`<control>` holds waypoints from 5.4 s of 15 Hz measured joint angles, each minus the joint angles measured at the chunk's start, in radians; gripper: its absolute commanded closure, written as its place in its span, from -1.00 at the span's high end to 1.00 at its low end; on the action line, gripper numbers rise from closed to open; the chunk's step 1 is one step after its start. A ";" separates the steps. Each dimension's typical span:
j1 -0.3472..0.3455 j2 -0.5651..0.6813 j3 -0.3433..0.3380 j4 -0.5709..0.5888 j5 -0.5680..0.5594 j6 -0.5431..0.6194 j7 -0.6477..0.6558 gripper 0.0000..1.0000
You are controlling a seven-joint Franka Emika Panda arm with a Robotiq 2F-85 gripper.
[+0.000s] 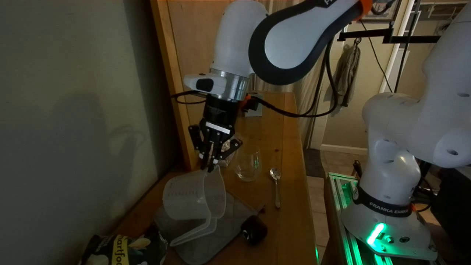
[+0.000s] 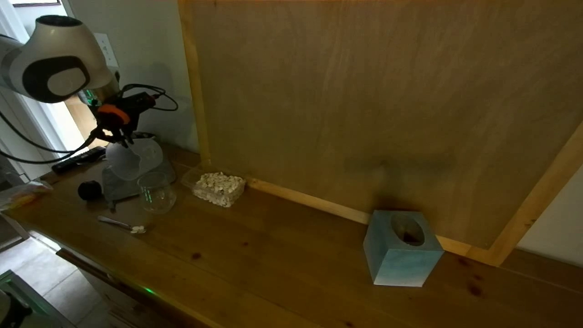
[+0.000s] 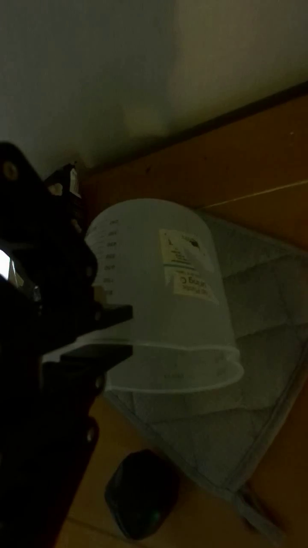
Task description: Place the jug upright.
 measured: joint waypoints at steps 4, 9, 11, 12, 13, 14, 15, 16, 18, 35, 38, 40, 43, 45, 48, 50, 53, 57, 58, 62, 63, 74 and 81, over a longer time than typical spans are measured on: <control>0.000 -0.004 -0.003 0.000 0.000 0.032 0.000 -0.97; 0.000 -0.009 -0.004 0.000 0.000 0.061 0.001 -1.00; 0.000 -0.010 -0.001 -0.002 -0.001 0.062 0.008 -0.98; -0.001 -0.011 0.002 -0.002 -0.004 0.062 0.016 -0.98; -0.003 -0.013 0.008 -0.002 -0.010 0.062 0.028 -0.98; -0.007 -0.017 0.016 -0.002 -0.021 0.061 0.046 -0.98; -0.010 -0.022 0.025 -0.001 -0.038 0.060 0.069 -0.98; -0.014 -0.030 0.035 0.000 -0.060 0.057 0.097 -0.98; -0.024 -0.051 0.061 0.006 -0.117 0.029 0.165 -0.98; -0.056 -0.006 0.028 0.265 -0.137 -0.492 0.368 -0.98; -0.071 0.075 0.032 0.287 -0.131 -0.500 0.428 -0.98; -0.078 0.121 0.045 0.301 -0.132 -0.503 0.493 -0.98; -0.081 0.171 0.066 0.322 -0.132 -0.504 0.586 -0.98; -0.083 0.192 0.078 0.334 -0.135 -0.507 0.644 -0.98; -0.088 0.209 0.088 0.348 -0.139 -0.530 0.716 -0.98; -0.091 0.212 0.088 0.351 -0.139 -0.546 0.750 -0.50; -0.097 0.213 0.088 0.355 -0.139 -0.567 0.783 -0.04; -0.104 0.213 0.088 0.360 -0.139 -0.569 0.802 0.53; -0.104 0.213 0.088 0.362 -0.139 -0.570 0.809 0.65; -0.104 0.211 0.104 0.379 -0.178 -0.571 0.872 1.00; -0.104 0.209 0.115 0.385 -0.198 -0.572 0.901 1.00; -0.088 0.061 0.228 0.403 -0.273 -0.596 1.251 1.00; -0.088 -0.029 0.228 0.375 -0.273 -0.587 1.336 1.00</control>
